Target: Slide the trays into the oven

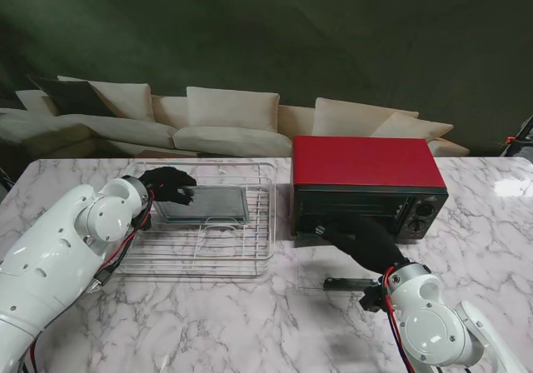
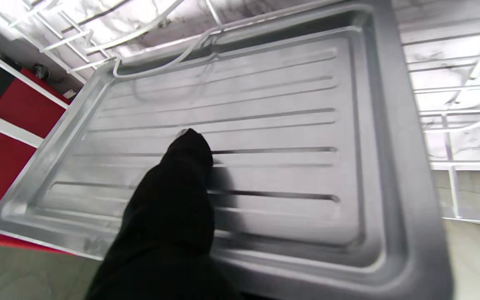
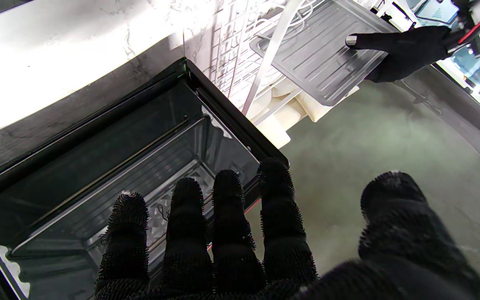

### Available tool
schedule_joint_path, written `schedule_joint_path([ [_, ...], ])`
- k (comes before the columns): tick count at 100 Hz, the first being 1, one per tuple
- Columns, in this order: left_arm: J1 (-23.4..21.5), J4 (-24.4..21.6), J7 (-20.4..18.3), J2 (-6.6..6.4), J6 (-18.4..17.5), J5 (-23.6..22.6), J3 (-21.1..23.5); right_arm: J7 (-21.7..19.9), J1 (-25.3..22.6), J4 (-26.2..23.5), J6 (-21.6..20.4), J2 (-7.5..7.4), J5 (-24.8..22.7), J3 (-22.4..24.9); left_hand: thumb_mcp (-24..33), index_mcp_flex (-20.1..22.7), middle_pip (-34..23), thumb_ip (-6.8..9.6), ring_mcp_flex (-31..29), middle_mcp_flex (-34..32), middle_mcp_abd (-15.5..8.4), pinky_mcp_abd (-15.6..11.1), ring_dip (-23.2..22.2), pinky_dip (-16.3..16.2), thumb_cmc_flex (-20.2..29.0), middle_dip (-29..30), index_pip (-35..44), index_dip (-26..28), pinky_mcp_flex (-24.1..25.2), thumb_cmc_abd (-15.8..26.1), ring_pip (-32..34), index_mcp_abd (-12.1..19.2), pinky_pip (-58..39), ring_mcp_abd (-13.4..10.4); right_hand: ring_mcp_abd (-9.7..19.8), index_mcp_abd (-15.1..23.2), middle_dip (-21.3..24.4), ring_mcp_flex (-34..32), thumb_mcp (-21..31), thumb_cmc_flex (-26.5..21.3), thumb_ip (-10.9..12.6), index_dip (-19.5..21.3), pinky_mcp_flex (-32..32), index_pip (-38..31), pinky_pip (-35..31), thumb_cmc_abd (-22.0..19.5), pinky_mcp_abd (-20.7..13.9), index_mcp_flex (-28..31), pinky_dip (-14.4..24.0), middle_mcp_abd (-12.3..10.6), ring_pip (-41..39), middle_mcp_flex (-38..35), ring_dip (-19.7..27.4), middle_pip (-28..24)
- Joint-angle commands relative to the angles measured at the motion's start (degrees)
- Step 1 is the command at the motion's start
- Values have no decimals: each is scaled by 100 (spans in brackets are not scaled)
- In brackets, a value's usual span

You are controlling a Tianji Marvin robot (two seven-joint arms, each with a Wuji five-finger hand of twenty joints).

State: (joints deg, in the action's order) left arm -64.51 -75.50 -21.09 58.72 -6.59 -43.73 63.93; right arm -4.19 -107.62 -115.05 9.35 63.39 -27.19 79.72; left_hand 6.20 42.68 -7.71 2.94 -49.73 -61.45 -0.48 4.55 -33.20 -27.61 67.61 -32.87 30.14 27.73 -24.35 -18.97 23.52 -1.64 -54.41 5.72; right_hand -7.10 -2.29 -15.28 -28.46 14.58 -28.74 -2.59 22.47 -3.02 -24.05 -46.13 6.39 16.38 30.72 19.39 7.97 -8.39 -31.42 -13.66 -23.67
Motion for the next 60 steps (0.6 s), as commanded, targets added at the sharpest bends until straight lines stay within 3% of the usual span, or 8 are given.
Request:
schedule_joint_path([
  [1, 7, 7, -124, -15, 48, 47, -28, -22, -4, 22, 47, 6, 18, -12, 104, 241, -112, 91, -181, -266, -7, -125, -19, 148, 370, -28, 319, -192, -111, 79, 166, 141, -296, 134, 13, 146, -51, -31, -110, -148, 129, 121, 100, 112, 78, -132, 15, 114, 83, 5, 147, -83, -94, 111],
  [34, -217, -450, -203, -5, 12, 295, 349, -3, -12, 19, 55, 13, 47, 0, 44, 660, -434, -90, -523, -214, 298, -110, 260, 342, 459, 224, 600, -406, -515, 264, 115, 266, -344, 264, 15, 142, -52, -43, -114, -150, 128, 123, 85, 114, 78, -125, 18, 114, 97, 2, 141, -82, -97, 113],
  [60, -508, -1040, -420, -44, -146, 351, 876, 22, -43, 5, 34, 20, 71, 32, 35, 702, -459, -110, -558, -256, 245, -111, 314, 383, 466, 221, 640, -407, -564, 264, 148, 266, -349, 287, 10, 139, -53, -58, -116, -152, 128, 123, 54, 116, 71, -128, 19, 111, 111, 5, 134, -86, -100, 111],
])
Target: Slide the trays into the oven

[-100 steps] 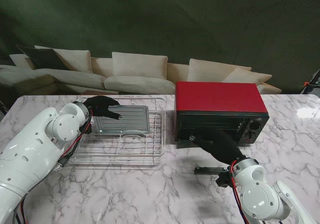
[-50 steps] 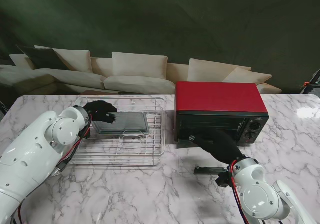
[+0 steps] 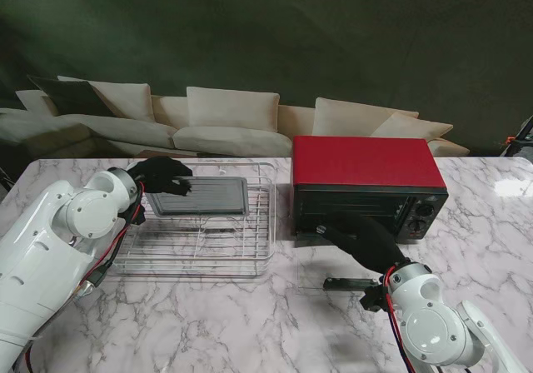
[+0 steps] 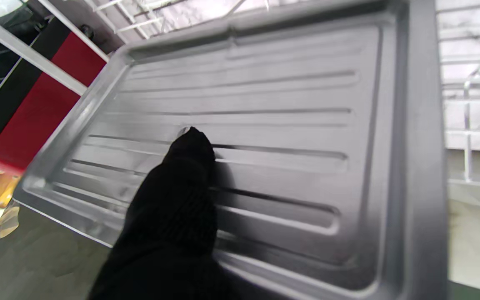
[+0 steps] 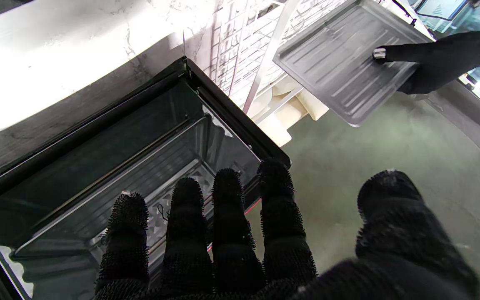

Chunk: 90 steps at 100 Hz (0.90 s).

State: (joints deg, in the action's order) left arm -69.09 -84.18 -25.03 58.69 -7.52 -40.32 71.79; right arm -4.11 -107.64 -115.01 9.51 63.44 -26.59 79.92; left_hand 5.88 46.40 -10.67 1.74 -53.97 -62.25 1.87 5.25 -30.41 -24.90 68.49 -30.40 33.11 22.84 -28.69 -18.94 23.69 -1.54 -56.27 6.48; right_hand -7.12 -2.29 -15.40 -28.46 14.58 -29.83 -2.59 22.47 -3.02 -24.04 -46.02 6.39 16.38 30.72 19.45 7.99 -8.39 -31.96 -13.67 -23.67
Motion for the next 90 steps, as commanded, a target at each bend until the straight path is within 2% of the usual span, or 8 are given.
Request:
schedule_joint_path([
  [1, -67, -199, -32, -43, -62, 13, 116, 14, -42, 0, 17, 15, 12, 14, 68, 333, -164, 11, -133, -177, 17, -183, 37, 114, 379, -27, 348, 87, -130, 259, 133, 261, -164, 212, 6, 135, -42, -59, -115, -43, 128, 123, 48, 114, 58, -129, 23, 114, 106, 4, 133, -40, -99, 108],
  [37, -821, -1326, -187, -118, -868, -136, 1241, 15, -167, -90, -73, 17, 44, 115, 45, 350, -153, 14, -181, -216, -19, -233, 82, 144, 348, -35, 377, 111, -199, 251, 166, 334, -189, 173, -22, 128, -39, -110, -121, -48, 129, 116, -34, 130, -31, -101, 65, 103, 158, 15, 118, -73, -104, 116],
  [56, -1362, -1898, 162, -91, -1461, -214, 1808, 177, -180, -46, -338, 47, 116, 126, 40, 342, -160, 18, -196, -227, -18, -224, 98, 155, 343, -38, 400, 152, -210, 261, 176, 334, -196, 175, -14, 75, -72, -218, -77, -112, 151, 119, -153, 136, -152, 35, 106, 32, 212, -10, 64, -130, -122, 31],
  [66, -1582, -2142, 300, -77, -1731, -189, 1982, 149, -176, -52, -399, 42, 177, 116, 48, 336, -163, 29, -207, -228, -10, -218, 104, 157, 352, -34, 401, 167, -228, 267, 184, 328, -210, 170, -10, 81, -71, -191, -67, -91, 152, 120, -141, 140, -195, 54, 87, -77, 228, -28, 61, -29, -120, 19],
  [75, -1727, -2308, 417, -55, -1862, -57, 2043, 116, -185, -66, -420, 29, 106, 114, 54, 336, -184, 39, -223, -235, 4, -207, 103, 158, 352, -46, 419, 203, -236, 262, 202, 314, -224, 186, 12, 111, -61, -159, -62, -33, 153, 100, -137, 222, -226, 124, 82, -440, 234, -68, 58, 153, -116, 19],
  [90, -1854, -2508, 546, -27, -2042, 176, 2022, 334, -219, -59, -500, 65, 7, 124, 64, 341, -209, 49, -264, -257, 46, -173, 95, 144, 336, -52, 423, 231, -258, 242, 244, 308, -277, 211, 58, 88, -21, -103, 206, 76, 168, 139, -128, 146, -251, 496, 65, -1044, 212, -156, 41, 384, -88, -121],
])
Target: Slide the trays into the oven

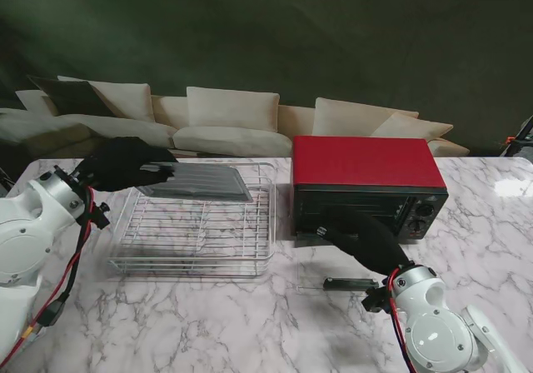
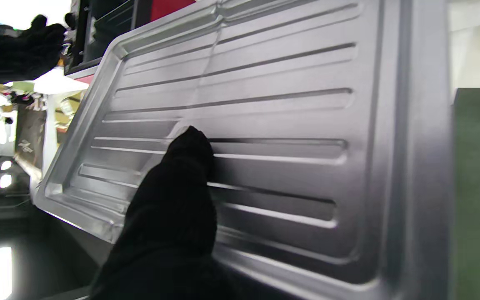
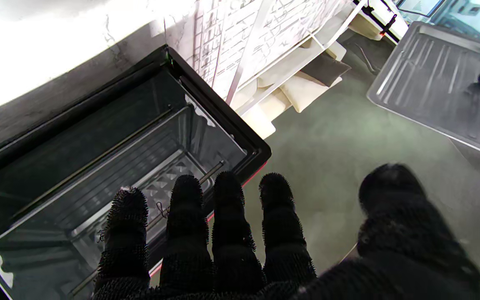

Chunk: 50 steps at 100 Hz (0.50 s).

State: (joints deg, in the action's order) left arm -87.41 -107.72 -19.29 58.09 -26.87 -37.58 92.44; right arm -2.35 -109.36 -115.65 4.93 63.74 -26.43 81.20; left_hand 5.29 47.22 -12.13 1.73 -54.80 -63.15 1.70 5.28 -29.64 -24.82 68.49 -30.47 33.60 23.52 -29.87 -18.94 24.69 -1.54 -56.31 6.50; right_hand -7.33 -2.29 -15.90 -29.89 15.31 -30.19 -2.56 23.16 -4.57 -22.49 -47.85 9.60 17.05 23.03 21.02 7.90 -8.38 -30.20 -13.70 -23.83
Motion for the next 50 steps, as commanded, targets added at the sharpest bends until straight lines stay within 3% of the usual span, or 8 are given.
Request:
schedule_joint_path([
  [1, -28, -167, -28, 33, -122, -89, -47, 187, -49, 7, -46, 40, -14, -7, 128, 259, -65, 52, -183, -168, 64, -175, 17, 136, 341, -46, 374, 164, -141, 242, 146, 306, -276, 207, 79, 88, 32, 39, 139, 108, 164, 66, 27, -3, -69, 200, -2, -300, 55, -153, 40, 223, -84, -103],
  [13, -75, -323, -92, 25, -188, 142, -117, 511, -43, 44, -122, 99, -61, -67, 147, 254, -74, 56, -182, -168, 69, -175, 15, 136, 337, -43, 366, 176, -139, 244, 162, 286, -292, 220, 90, 114, 106, 81, 596, 230, 95, -87, -3, 39, -81, 738, 26, -1024, 37, -233, 29, 584, -38, -126],
  [22, -75, -384, -92, 34, -184, 318, -220, 508, -41, 8, -94, 99, -76, -90, 155, 243, -76, 53, -165, -155, 75, -159, 15, 142, 331, -38, 358, 187, -124, 253, 163, 290, -286, 218, 96, -24, 62, 191, 793, 286, 85, -118, 33, 44, -30, 1011, 15, -1505, 14, -252, 67, 908, -13, -218],
  [36, -25, -431, -150, 29, -156, 426, -397, 419, -6, -28, -123, 75, -110, -119, 164, 235, -92, 53, -168, -159, 88, -152, 9, 145, 330, -36, 350, 200, -120, 261, 173, 268, -287, 215, 89, -178, 142, 329, 1148, 555, 10, -298, 78, 226, 33, 1237, -2, -1723, 1, -198, 145, 1234, 52, -120],
  [50, 110, -386, -150, 42, -38, 520, -695, 484, 62, -2, -204, 88, -82, -203, 176, 216, -97, 55, -143, -137, 90, -138, 9, 152, 323, -28, 346, 227, -92, 268, 165, 254, -278, 215, 55, -417, 173, 311, 1808, 779, -123, -636, 22, 765, 62, 1794, 58, -1752, 6, -128, 172, 1418, 99, -98],
])
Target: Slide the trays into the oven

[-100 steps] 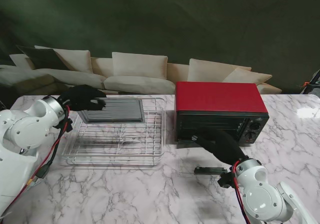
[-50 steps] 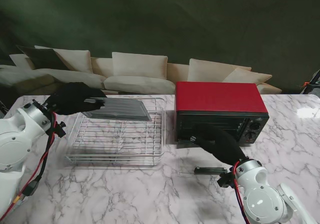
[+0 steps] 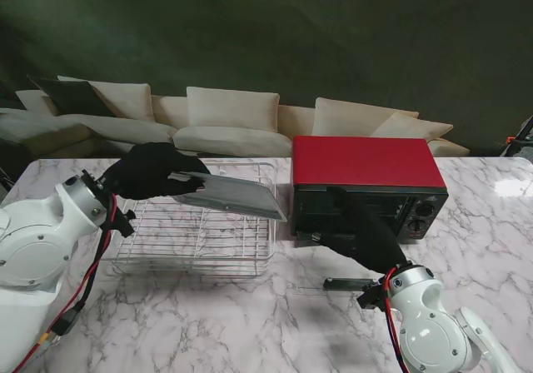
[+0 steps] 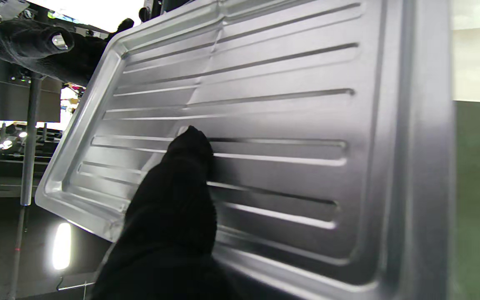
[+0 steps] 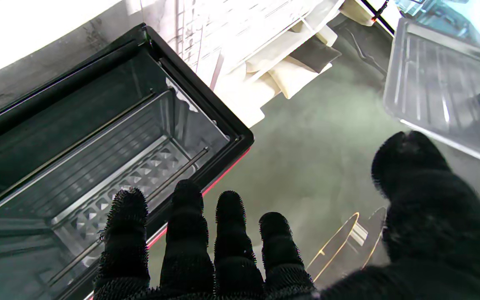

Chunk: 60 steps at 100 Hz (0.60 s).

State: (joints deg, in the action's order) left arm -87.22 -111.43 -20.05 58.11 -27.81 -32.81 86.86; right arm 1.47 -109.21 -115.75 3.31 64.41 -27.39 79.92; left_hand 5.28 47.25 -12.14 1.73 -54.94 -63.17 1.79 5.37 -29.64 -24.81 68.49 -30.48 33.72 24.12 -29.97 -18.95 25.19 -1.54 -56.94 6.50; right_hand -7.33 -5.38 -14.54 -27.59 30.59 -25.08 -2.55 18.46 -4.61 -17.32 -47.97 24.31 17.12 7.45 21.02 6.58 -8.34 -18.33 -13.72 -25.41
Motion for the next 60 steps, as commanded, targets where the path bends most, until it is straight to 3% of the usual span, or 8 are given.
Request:
schedule_joint_path([
  [1, 104, -10, -70, 42, 66, 46, -160, 115, 53, 13, -48, 23, 12, -82, 184, 215, -101, 58, -129, -138, 73, -145, 9, 151, 331, -28, 338, 173, -81, 275, 114, 258, -214, 214, 52, -110, 39, 83, 292, 280, -129, -168, 25, 262, 74, 337, 53, -199, 6, 8, 169, 244, 103, 66],
  [12, 240, 45, -43, 56, 155, 76, -412, 100, 107, 47, -122, 23, 102, -127, 183, 199, -110, 52, -129, -130, 80, -147, 8, 156, 322, -29, 340, 202, -74, 274, 114, 249, -209, 213, 25, -133, 125, 161, 710, 552, -241, -132, 10, 628, 120, 496, 83, -144, -24, 88, 231, 431, 166, 223],
  [22, 356, 88, -10, 72, 248, 106, -628, 53, 149, 73, -205, 19, 232, -170, 187, 192, -118, 52, -128, -127, 88, -142, 5, 155, 320, -25, 337, 220, -75, 281, 116, 250, -216, 222, 6, -84, 163, 181, 714, 632, -280, -79, -46, 685, 88, 491, 86, -126, -17, 103, 238, 637, 177, 313],
  [33, 452, 117, 57, 90, 305, 50, -827, 103, 197, 85, -226, 28, 224, -269, 185, 188, -122, 47, -112, -119, 83, -135, 6, 157, 316, -21, 330, 233, -61, 280, 110, 251, -213, 211, -61, -93, 96, -174, 748, 595, -290, 307, -487, 844, -708, 480, 98, -108, 425, 57, -180, 823, -108, 79],
  [48, 555, 136, 118, 114, 389, 108, -1047, 10, 247, 45, -249, 10, 290, -330, 191, 185, -128, 45, -110, -111, 80, -133, 7, 160, 325, -17, 323, 251, -56, 290, 108, 246, -211, 211, -66, -173, -45, -247, 834, 581, -311, 747, -651, 478, -1098, 428, -18, -109, 521, 111, -557, 782, -292, -301],
  [60, 628, 150, 105, 118, 457, 128, -1170, 4, 275, 39, -293, 9, 325, -377, 192, 183, -132, 43, -102, -108, 88, -129, 7, 161, 323, -13, 316, 264, -50, 290, 105, 238, -210, 216, -13, -224, -94, -252, 909, 552, -328, 865, -711, 178, -1187, 462, -87, -75, 512, 127, -688, 695, -326, -441],
])
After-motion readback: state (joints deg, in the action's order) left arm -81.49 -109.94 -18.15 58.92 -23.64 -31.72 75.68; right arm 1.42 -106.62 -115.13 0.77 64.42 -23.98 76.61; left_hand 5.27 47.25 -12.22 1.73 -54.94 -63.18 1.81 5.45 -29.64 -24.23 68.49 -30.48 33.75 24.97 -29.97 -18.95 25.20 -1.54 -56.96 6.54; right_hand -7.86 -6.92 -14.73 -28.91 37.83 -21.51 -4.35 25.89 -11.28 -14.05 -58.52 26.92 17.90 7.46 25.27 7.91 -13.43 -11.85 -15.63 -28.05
